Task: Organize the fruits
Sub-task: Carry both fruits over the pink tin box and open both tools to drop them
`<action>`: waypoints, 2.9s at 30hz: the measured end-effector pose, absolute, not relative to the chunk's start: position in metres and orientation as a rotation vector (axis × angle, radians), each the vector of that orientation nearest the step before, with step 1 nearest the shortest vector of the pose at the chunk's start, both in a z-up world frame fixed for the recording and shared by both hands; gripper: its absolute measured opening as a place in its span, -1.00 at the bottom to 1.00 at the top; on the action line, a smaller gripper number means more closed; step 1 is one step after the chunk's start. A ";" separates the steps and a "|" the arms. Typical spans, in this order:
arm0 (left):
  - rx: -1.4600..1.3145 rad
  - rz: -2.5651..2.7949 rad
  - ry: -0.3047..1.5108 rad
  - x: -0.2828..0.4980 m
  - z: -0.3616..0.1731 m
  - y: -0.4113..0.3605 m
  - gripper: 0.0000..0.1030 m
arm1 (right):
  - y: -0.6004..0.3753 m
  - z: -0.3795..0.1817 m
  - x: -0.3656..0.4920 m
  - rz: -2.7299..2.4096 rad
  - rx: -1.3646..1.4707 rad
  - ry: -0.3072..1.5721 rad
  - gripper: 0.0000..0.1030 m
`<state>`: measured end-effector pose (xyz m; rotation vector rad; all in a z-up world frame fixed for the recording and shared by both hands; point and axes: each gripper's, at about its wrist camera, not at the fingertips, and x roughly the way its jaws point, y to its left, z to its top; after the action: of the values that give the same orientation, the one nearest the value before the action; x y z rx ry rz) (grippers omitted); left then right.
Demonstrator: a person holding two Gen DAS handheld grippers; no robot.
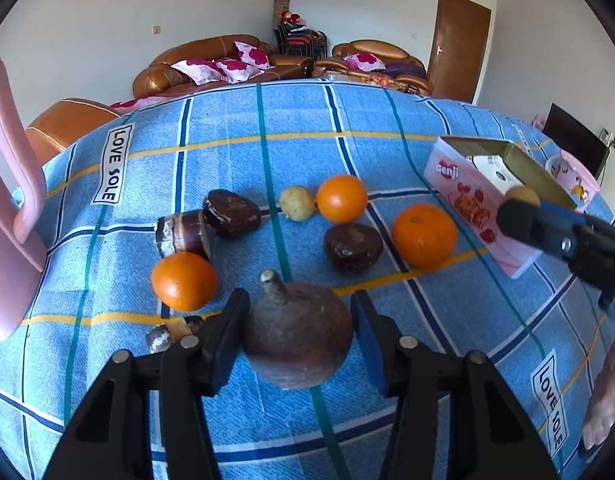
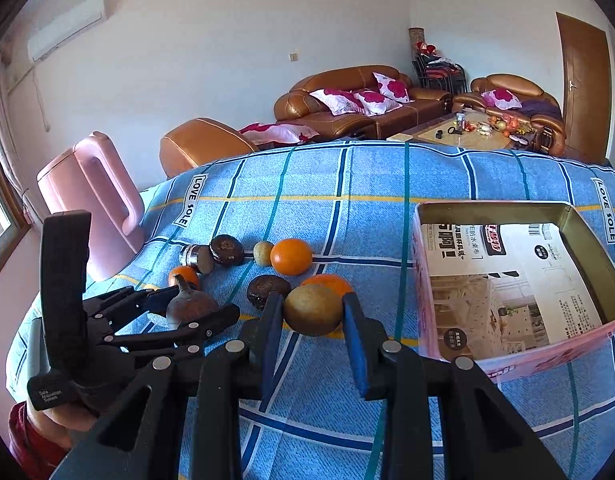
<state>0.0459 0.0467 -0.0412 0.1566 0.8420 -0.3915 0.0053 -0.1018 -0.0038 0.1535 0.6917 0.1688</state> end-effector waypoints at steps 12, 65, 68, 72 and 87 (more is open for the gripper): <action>0.111 -0.366 0.799 0.043 -0.034 0.052 0.00 | -0.113 0.006 0.002 0.138 0.163 0.629 -0.38; 0.166 -0.529 0.719 0.030 -0.024 -0.164 0.02 | -0.283 -0.026 0.011 -0.101 0.179 0.714 -0.37; 0.168 -0.514 0.711 0.030 -0.023 -0.163 0.08 | -0.281 -0.026 0.011 -0.093 0.179 0.711 -0.19; 0.156 -0.500 0.680 0.027 -0.019 -0.159 0.37 | -0.283 -0.022 0.009 -0.102 0.197 0.678 0.26; 0.148 -0.362 0.506 0.013 0.003 -0.129 0.99 | -0.300 0.000 -0.015 -0.135 0.301 0.458 0.27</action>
<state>0.0134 -0.1286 0.0029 0.1480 0.5056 -0.3620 -0.0153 -0.2997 -0.0004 0.3013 0.4579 -0.1349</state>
